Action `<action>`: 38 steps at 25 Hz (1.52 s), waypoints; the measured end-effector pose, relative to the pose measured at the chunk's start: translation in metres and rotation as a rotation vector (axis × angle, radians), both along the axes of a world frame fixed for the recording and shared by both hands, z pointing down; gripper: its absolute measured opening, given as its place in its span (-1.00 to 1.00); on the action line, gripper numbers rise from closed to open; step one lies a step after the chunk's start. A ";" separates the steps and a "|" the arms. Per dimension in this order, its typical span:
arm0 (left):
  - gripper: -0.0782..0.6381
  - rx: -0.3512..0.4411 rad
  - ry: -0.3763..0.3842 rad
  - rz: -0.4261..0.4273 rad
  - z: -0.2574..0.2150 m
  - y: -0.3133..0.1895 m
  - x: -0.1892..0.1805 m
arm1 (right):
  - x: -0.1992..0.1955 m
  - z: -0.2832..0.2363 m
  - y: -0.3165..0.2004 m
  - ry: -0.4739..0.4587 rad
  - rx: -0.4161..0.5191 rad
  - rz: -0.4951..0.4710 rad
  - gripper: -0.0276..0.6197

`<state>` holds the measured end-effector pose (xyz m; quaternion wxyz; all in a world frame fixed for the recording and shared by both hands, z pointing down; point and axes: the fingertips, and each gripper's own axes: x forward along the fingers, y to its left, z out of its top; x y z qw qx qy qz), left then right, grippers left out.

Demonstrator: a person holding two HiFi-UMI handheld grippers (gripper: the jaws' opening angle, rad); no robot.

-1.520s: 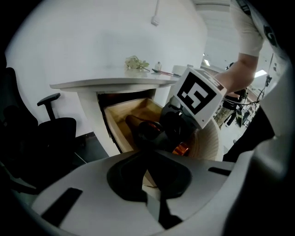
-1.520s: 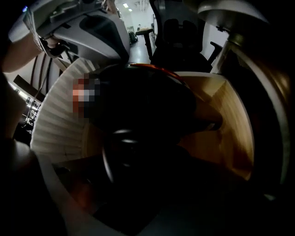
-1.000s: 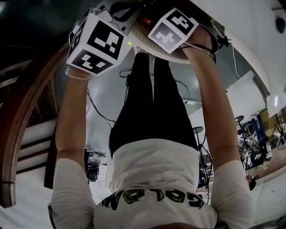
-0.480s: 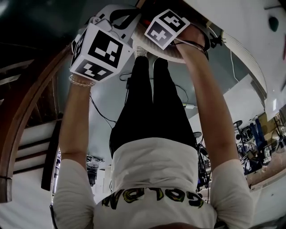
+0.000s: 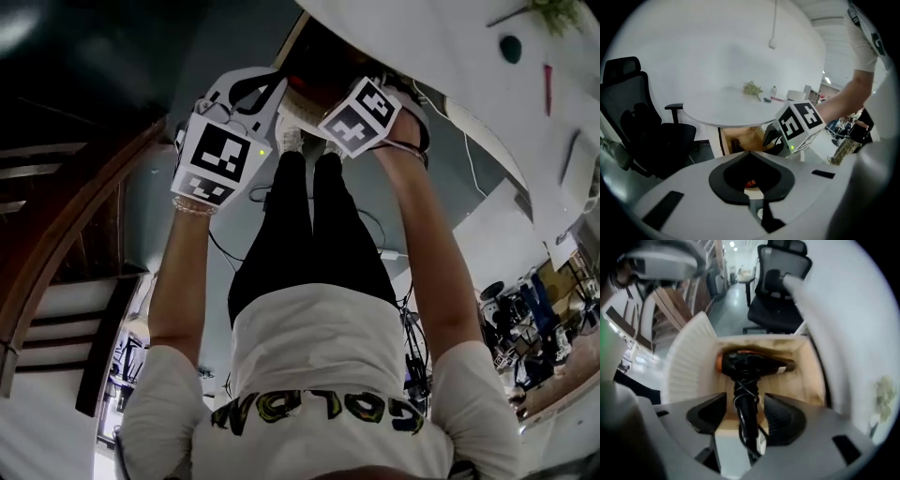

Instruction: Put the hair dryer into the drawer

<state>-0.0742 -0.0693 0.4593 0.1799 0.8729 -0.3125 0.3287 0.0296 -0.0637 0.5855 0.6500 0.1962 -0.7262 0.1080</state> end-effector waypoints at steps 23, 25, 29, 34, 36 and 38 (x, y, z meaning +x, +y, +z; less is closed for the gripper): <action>-0.75 0.328 0.317 -0.134 -0.253 0.027 0.054 | 0.019 -0.343 0.010 -0.814 0.327 0.249 -0.53; -0.75 0.370 0.356 -0.147 -0.282 0.028 0.052 | 0.021 -0.376 0.010 -0.850 0.387 0.258 -0.58; -0.75 0.433 0.423 -0.171 -0.335 0.035 0.052 | 0.029 -0.432 0.017 -0.900 0.483 0.273 -0.63; -0.75 0.530 0.474 -0.213 -0.393 0.043 0.047 | 0.038 -0.491 0.027 -0.953 0.610 0.300 -0.68; -0.75 0.568 0.486 -0.231 -0.411 0.047 0.043 | 0.043 -0.513 0.031 -0.971 0.661 0.310 -0.71; -0.75 0.595 0.488 -0.244 -0.423 0.050 0.039 | 0.046 -0.531 0.034 -0.987 0.700 0.315 -0.72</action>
